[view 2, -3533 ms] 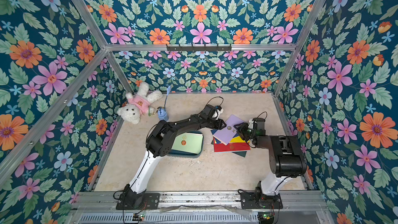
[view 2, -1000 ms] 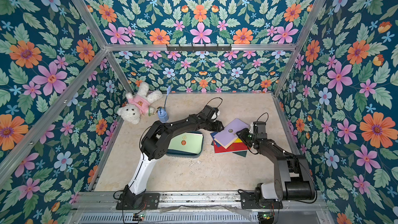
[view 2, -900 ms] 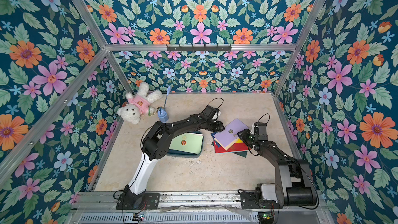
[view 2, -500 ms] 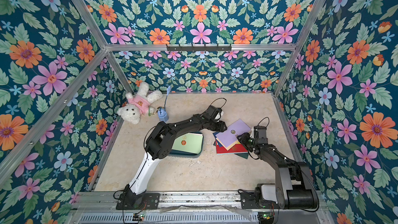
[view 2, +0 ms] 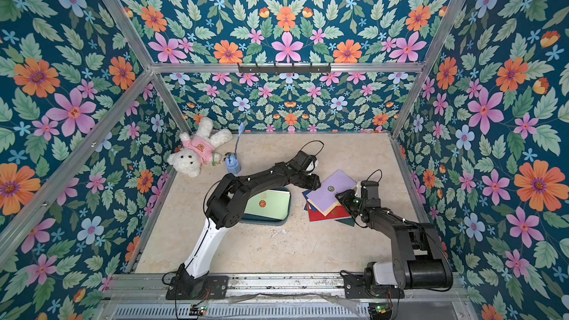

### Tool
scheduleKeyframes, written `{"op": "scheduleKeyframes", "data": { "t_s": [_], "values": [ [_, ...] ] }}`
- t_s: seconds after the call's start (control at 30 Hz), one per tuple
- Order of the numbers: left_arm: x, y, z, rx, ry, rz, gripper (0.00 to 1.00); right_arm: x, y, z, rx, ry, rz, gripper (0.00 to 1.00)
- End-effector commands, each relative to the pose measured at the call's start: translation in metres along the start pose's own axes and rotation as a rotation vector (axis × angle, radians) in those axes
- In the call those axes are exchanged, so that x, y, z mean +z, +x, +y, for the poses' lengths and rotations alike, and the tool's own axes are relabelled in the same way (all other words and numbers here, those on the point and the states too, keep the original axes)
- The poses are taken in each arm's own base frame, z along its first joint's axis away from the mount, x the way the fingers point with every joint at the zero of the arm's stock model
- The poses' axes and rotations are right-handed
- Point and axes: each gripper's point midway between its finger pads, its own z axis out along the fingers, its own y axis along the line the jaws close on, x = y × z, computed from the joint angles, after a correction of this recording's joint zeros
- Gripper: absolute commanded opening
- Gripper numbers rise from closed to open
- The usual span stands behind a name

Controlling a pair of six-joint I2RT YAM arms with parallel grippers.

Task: Put the sealed envelopes into the storage box
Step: Pick up the envelope from the center of the board.

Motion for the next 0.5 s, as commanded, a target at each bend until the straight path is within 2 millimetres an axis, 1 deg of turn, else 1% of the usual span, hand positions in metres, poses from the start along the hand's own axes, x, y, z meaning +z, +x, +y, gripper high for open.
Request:
{"op": "scheduleKeyframes", "data": {
  "t_s": [0.0, 0.17, 0.3, 0.47],
  "values": [
    [-0.002, 0.002, 0.001, 0.028, 0.009, 0.022, 0.50, 0.006, -0.002, 0.002, 0.002, -0.024, -0.002, 0.40],
    [0.008, 0.008, 0.000, 0.034, 0.039, 0.045, 0.46, 0.013, 0.002, -0.015, 0.028, 0.031, 0.009, 0.40],
    [0.014, 0.007, -0.001, 0.036, 0.056, 0.044, 0.45, 0.020, 0.006, -0.025, 0.037, 0.059, 0.035, 0.40],
    [0.024, 0.014, 0.002, 0.035, 0.060, 0.072, 0.41, 0.029, 0.006, -0.017, 0.061, 0.004, 0.065, 0.41]
  ]
}}
